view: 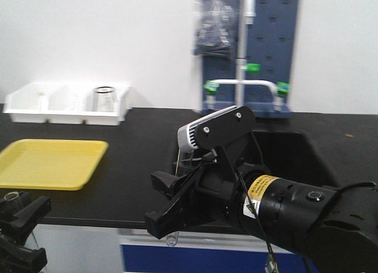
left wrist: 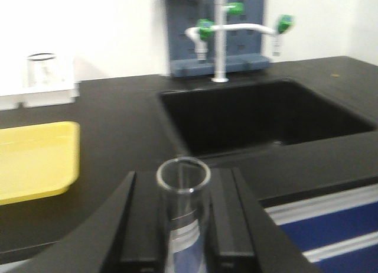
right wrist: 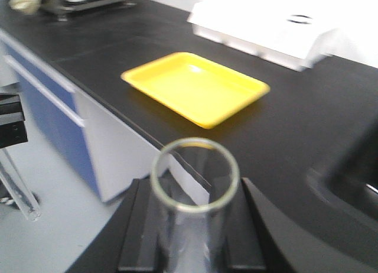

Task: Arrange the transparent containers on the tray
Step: 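Drive the base to the yellow tray holding both tubes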

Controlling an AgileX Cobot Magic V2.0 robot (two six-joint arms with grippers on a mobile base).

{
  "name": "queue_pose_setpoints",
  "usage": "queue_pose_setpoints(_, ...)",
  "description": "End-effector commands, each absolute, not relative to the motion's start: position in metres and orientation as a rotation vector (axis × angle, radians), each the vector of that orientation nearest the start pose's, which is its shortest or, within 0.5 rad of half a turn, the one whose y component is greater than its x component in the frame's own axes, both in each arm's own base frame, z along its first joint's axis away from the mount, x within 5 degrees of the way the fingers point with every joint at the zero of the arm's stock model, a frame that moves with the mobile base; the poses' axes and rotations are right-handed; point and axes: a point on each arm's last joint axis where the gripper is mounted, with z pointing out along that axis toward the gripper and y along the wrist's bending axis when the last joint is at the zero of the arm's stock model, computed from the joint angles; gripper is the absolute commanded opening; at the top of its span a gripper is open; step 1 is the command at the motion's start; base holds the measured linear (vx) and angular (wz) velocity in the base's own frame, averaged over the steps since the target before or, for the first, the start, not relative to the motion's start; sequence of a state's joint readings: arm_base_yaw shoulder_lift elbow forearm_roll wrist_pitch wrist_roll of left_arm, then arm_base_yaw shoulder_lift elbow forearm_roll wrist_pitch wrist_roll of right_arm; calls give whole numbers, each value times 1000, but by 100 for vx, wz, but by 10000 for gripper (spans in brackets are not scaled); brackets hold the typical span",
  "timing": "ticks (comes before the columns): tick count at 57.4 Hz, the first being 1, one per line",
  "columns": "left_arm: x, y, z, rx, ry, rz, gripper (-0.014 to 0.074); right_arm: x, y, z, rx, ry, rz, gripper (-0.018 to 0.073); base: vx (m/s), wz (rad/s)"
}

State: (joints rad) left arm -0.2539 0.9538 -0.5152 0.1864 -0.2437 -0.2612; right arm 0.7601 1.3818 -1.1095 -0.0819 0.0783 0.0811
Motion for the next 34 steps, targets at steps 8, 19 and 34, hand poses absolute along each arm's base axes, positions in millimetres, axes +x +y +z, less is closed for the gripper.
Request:
queue_pose_setpoints(8, 194, -57, 322, 166, 1553, -329, 55, 230, 218, 390, -648, 1582, 555, 38, 20, 74)
queue_pose_setpoints(19, 194, -57, 322, 166, 1553, -329, 55, 230, 218, 390, -648, 1582, 555, 38, 20, 64)
queue_pose_setpoints(34, 194, -57, 322, 166, 1553, -329, 55, 230, 218, 390, -648, 1582, 555, 38, 22, 47)
